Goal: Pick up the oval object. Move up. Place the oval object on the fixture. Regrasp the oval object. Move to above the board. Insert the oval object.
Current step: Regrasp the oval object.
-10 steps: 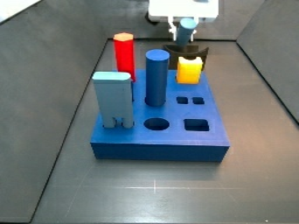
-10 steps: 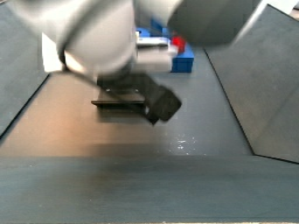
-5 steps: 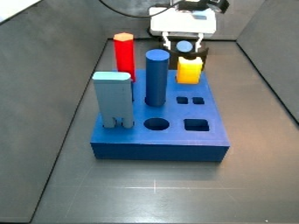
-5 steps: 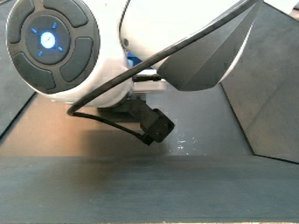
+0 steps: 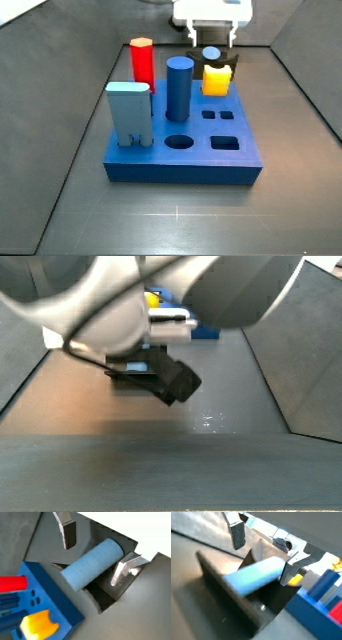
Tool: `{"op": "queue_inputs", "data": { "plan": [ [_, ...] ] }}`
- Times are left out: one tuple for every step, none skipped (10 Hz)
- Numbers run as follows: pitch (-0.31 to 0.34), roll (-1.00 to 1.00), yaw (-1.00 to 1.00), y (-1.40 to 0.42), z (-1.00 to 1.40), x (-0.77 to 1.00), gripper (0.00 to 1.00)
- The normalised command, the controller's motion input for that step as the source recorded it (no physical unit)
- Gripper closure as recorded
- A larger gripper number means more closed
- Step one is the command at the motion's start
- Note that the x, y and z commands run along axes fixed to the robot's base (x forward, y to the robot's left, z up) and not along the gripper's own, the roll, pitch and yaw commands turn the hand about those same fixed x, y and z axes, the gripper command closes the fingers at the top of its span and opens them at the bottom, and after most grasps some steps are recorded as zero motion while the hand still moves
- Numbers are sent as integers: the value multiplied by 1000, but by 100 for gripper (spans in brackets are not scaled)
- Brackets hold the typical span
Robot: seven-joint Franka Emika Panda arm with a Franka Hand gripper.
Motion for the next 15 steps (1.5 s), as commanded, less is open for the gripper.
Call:
{"op": "queue_inputs", "data": {
  "plan": [
    [66,50,24,1,938,-41,0],
    [91,50,8,3,720,-33,0],
    [101,48,-5,3,549,-29,0],
    [96,41,-24,6,319,-25,0],
    [91,40,-33,4,199,-29,0],
    [71,1000,-1,-1000,931,-76,0],
    [70,1000,-1,-1000,940,-71,0],
    [57,1000,-2,-1000,957,-101,0],
    [45,1000,-4,-1000,906,-138,0],
    [40,1000,-4,-867,721,-119,0],
    [37,1000,-5,-711,510,-90,0],
    [33,1000,-5,-479,210,-60,0],
    [31,1000,-5,-358,65,-47,0],
    [26,1000,-5,-45,5,-27,0],
    [25,1000,-5,31,14,-34,0]
  ]
}}
